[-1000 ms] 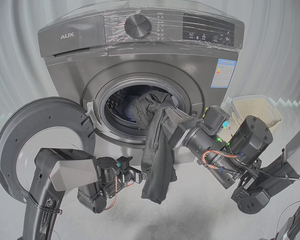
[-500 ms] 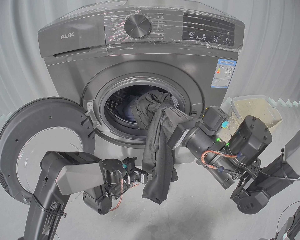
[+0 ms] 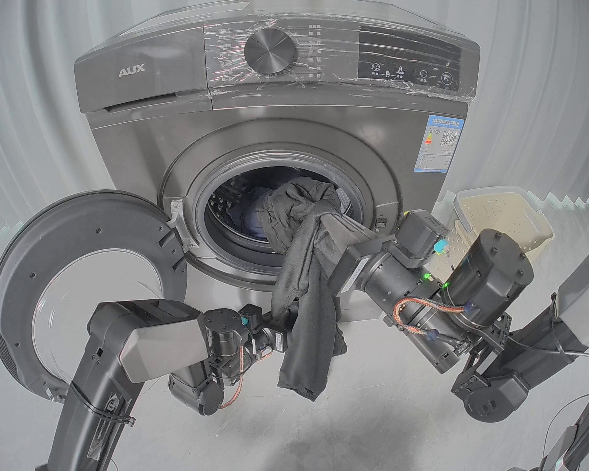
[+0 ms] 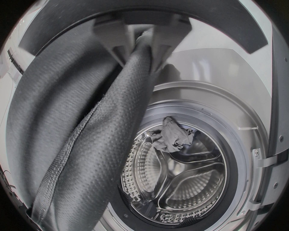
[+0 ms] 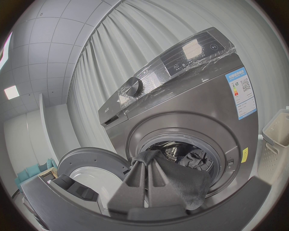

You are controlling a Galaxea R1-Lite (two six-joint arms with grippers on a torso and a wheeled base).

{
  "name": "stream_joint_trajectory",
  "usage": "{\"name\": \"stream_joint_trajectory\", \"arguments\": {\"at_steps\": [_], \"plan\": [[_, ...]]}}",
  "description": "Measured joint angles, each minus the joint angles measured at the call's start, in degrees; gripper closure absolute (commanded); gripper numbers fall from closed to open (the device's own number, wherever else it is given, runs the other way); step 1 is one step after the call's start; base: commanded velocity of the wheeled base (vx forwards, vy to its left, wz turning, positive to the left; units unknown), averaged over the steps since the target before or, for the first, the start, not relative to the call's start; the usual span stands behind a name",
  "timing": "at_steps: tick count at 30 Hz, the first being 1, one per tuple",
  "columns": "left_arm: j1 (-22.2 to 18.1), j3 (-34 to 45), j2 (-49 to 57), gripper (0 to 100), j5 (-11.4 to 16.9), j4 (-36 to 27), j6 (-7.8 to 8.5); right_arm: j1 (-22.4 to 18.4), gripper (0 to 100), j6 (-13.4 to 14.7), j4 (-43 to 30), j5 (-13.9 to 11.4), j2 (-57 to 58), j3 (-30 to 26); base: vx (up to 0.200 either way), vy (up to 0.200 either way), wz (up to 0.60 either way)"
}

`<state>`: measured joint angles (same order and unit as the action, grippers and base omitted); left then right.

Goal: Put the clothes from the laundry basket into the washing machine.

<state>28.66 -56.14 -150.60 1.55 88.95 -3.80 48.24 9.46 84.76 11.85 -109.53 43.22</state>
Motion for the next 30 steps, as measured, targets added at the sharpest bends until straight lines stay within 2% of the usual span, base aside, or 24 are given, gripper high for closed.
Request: {"name": "stream_joint_trajectory", "arguments": {"at_steps": [8, 16, 20, 24, 27, 30], "plan": [[-2.82, 0.51, 1.93, 100, -0.11, 0.00, -0.18, -0.15, 100, 0.04, 0.33, 0.00, 0.09, -0.30, 0.000, 0.000, 0.00], [-5.55, 9.07, 10.78, 100, 1.95, 0.02, -0.35, -1.27, 100, 0.35, -0.07, 0.87, 0.13, -0.74, 0.000, 0.000, 0.00], [-7.02, 15.18, 17.58, 100, 5.10, 0.02, -0.43, -2.10, 100, 0.72, -0.21, 1.12, 0.09, -1.35, 0.000, 0.000, 0.00], [-9.23, 20.25, 25.44, 100, 9.73, 0.02, -0.76, -2.95, 100, 1.10, -0.35, 1.30, 0.05, -2.36, 0.000, 0.000, 0.00], [-10.83, 22.89, 31.11, 100, 12.52, 0.02, -1.72, -3.67, 100, 1.29, -0.79, 1.34, -0.02, -3.58, 0.000, 0.000, 0.00], [-12.00, 24.36, 35.97, 100, 14.15, 0.00, -2.62, -4.36, 100, 1.35, -1.34, 1.39, -0.26, -5.57, 0.000, 0.000, 0.00]]}}
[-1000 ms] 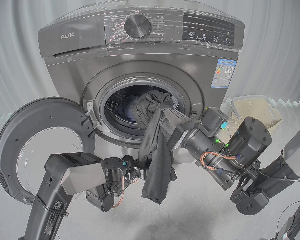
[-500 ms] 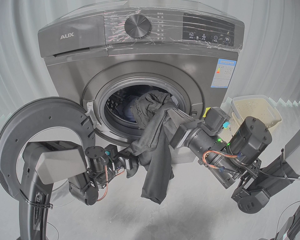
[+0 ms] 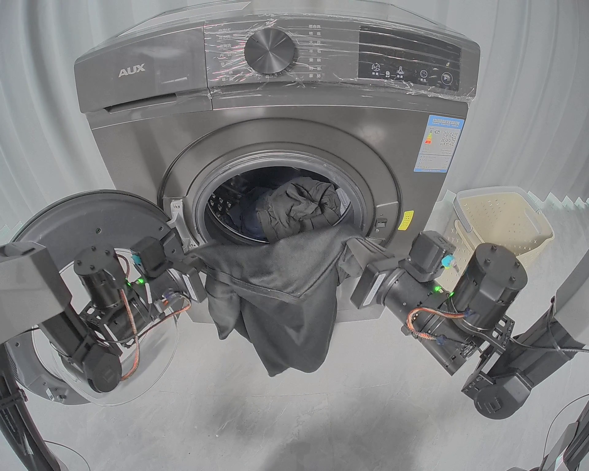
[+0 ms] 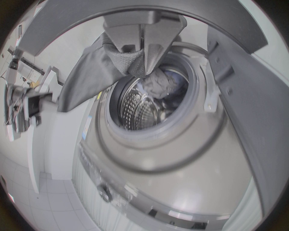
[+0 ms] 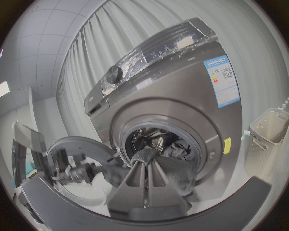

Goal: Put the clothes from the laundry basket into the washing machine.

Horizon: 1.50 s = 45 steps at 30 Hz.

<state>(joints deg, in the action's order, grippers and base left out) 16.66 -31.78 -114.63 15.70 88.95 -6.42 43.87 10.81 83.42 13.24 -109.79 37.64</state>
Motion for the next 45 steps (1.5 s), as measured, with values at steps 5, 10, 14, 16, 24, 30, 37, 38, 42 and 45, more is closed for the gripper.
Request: {"name": "stream_joint_trajectory", "arguments": {"at_steps": [5, 10, 14, 16, 24, 30, 37, 38, 42, 45], "plan": [[-0.60, 0.17, 6.45, 100, 0.77, 0.02, -0.50, -0.57, 100, -0.23, -0.98, 0.02, -0.83, -2.76, 0.000, 0.000, 0.00], [0.26, 0.28, 10.19, 100, 0.85, 0.02, -0.52, -0.90, 100, -0.22, -1.44, -0.02, -2.65, -3.39, 0.000, 0.000, 0.00], [0.69, 0.33, 11.54, 100, 0.83, 0.00, -0.50, -0.71, 100, -0.20, -1.12, -0.05, -4.32, -3.08, 0.000, 0.000, 0.00], [0.98, 0.33, 12.07, 100, 0.83, 0.00, -0.72, -0.55, 100, -0.20, -0.99, -0.09, -5.03, -3.00, 0.000, 0.000, 0.00], [2.21, 0.26, 12.79, 100, 0.44, 0.00, -1.15, -0.44, 0, -0.15, -1.44, -0.13, -6.83, -3.69, 0.000, 0.000, 0.00], [2.65, 0.04, 12.78, 100, 0.11, 0.02, -1.07, -0.07, 0, -0.61, -1.80, -0.49, -7.83, -7.52, 0.000, 0.000, 0.00], [3.69, -0.05, 12.59, 100, -1.45, 0.00, -0.99, 1.74, 0, -1.07, -2.18, -0.87, -9.14, -12.13, 0.000, 0.000, 0.00], [3.86, -0.05, 12.59, 100, -1.48, 0.00, -0.96, 1.94, 0, -1.18, -2.18, -0.90, -9.29, -12.26, 0.000, 0.000, 0.00], [4.12, -0.05, 12.53, 100, -1.58, 0.00, -0.94, 3.41, 0, -1.56, -1.94, -1.15, -9.95, -11.91, 0.000, 0.000, 0.00], [4.23, -0.05, 12.51, 100, -1.63, -0.02, -0.93, 4.94, 0, -1.62, -1.26, -1.61, -10.39, -10.69, 0.000, 0.000, 0.00]]}}
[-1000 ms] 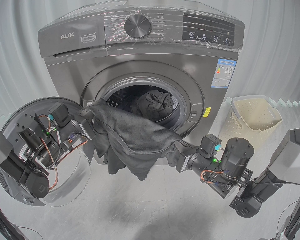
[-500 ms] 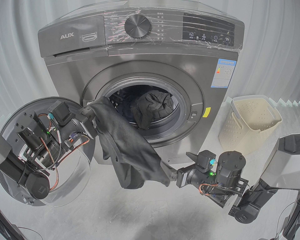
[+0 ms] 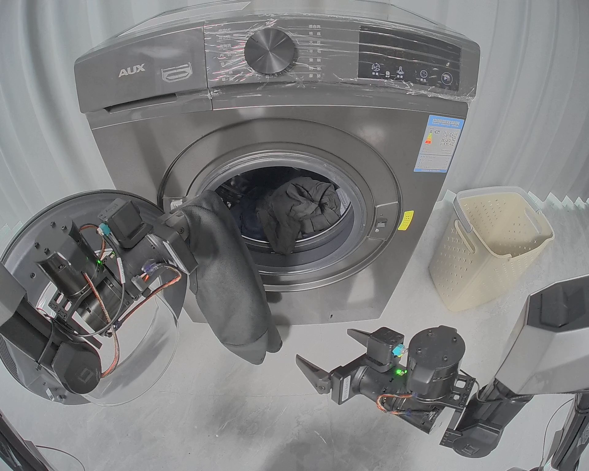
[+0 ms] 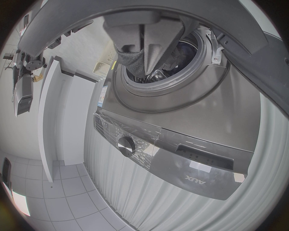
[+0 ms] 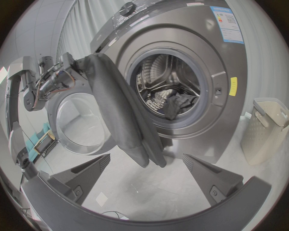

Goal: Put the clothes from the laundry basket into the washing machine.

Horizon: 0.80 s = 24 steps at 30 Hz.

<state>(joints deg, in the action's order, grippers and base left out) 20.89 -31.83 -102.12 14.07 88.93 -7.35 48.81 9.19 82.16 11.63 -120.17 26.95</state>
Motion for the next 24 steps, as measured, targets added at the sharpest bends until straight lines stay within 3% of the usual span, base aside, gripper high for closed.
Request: {"name": "stream_joint_trajectory", "arguments": {"at_steps": [13, 24], "plan": [[0.88, -0.88, -1.82, 100, -3.07, 0.00, 0.18, 5.88, 0, -0.90, 2.11, -2.13, -3.00, 8.62, 0.000, 0.000, 0.00], [1.21, -2.43, -3.23, 100, -4.46, -0.02, 0.05, 6.50, 0, -2.06, 2.33, -2.39, -11.11, 20.39, 0.000, 0.000, 0.00]]}}
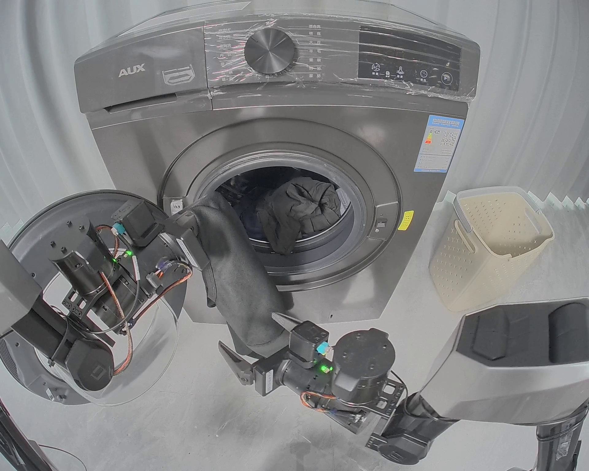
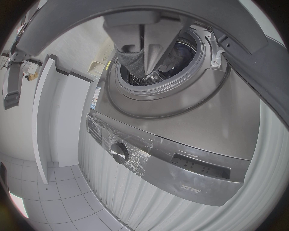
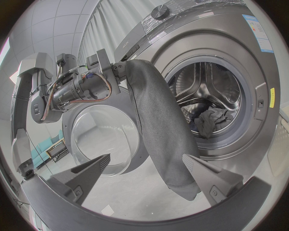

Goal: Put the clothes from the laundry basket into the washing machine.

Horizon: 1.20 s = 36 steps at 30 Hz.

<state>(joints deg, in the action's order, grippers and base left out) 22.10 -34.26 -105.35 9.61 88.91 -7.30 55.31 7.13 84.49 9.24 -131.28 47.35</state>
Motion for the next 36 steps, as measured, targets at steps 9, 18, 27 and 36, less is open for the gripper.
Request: {"name": "stream_joint_trajectory", "arguments": {"at_steps": [9, 18, 27, 36], "plan": [[0.30, -0.22, -0.57, 100, -0.09, 0.00, -0.11, -0.02, 0, -0.16, -0.09, 0.06, -4.88, 7.23, 0.000, 0.000, 0.00], [0.68, -0.15, -1.01, 100, -0.69, 0.05, -0.11, -0.57, 0, 0.34, -0.11, 0.48, -8.39, 12.92, 0.000, 0.000, 0.00], [0.83, -0.15, -0.88, 100, -0.72, 0.02, -0.20, -3.68, 0, 1.16, -0.57, 2.24, -12.17, 18.08, 0.000, 0.000, 0.00], [0.91, 0.06, -0.71, 100, -0.72, 0.00, -0.39, -6.06, 0, 1.56, -0.68, 2.88, -13.09, 19.24, 0.000, 0.000, 0.00]]}}
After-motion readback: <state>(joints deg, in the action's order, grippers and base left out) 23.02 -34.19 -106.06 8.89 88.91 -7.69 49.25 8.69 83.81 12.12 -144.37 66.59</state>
